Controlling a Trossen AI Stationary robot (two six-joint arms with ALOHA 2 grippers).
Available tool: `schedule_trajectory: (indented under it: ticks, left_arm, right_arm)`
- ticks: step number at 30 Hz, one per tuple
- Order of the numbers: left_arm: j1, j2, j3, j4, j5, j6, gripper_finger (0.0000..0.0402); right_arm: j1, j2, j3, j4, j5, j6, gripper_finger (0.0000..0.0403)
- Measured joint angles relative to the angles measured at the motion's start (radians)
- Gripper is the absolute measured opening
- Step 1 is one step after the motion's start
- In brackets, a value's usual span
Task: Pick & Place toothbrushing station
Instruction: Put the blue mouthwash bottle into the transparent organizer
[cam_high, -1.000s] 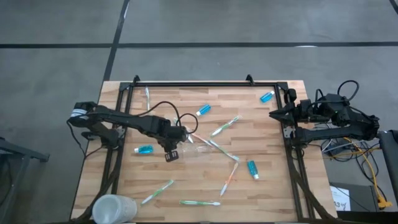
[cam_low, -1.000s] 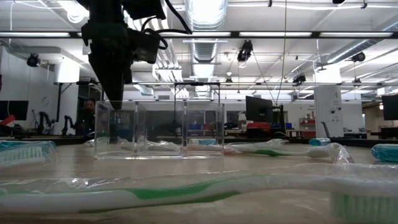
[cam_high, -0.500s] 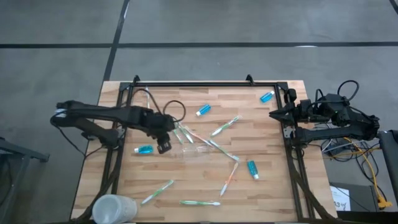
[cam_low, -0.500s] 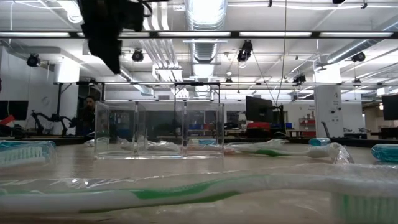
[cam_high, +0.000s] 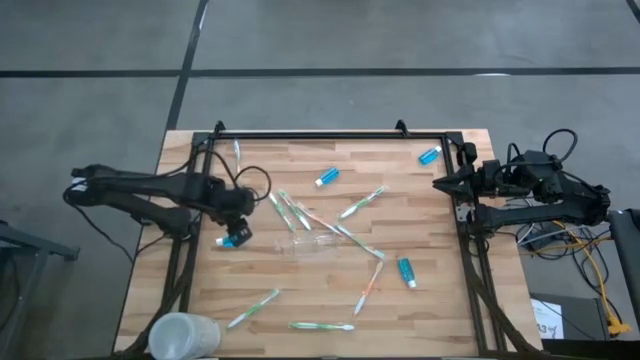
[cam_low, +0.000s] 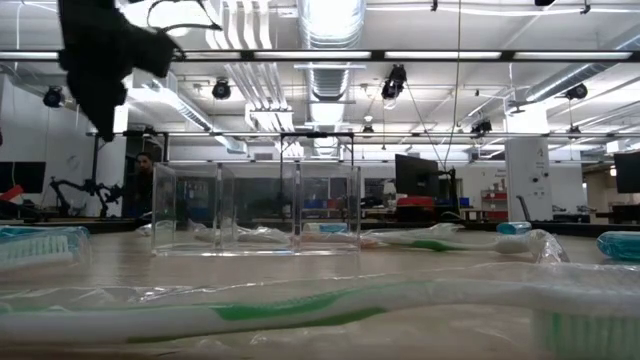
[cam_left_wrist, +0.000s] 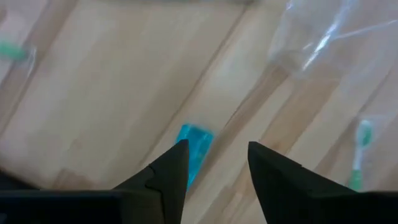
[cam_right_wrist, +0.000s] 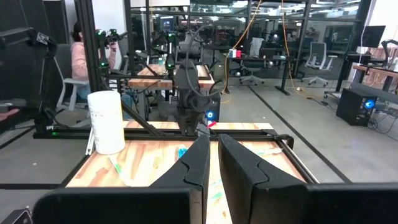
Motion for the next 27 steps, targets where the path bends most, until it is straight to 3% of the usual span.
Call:
schedule_trajectory:
  ticks: [8,13,18,23,27]
  left_arm:
    - [-0.045,-0.169,-0.102,-0.001,0.029,-0.096,0.0170]
    - [-0.094,-0.269,-0.133,-0.021,0.032,-0.035,0.0170]
    - [-0.125,-0.320,-0.138,-0.107,0.079,-0.056,0.0170]
    - [-0.127,-0.342,-0.157,-0.153,0.105,-0.199,0.0170]
    - [-0.127,-0.354,-0.177,-0.124,0.105,-0.173,0.0170]
  right_arm:
    - [0.000,0.000,0.000,0.000,0.000,0.000,0.0034]
    - [0.000,0.000,0.000,0.000,0.000,0.000,0.0034]
    - [0.000,0.000,0.000,0.000,0.000,0.000,0.0034]
    - [0.000,0.000,0.000,0.000,0.000,0.000,0.0034]
    - [0.000,0.000,0.000,0.000,0.000,0.000,0.0034]
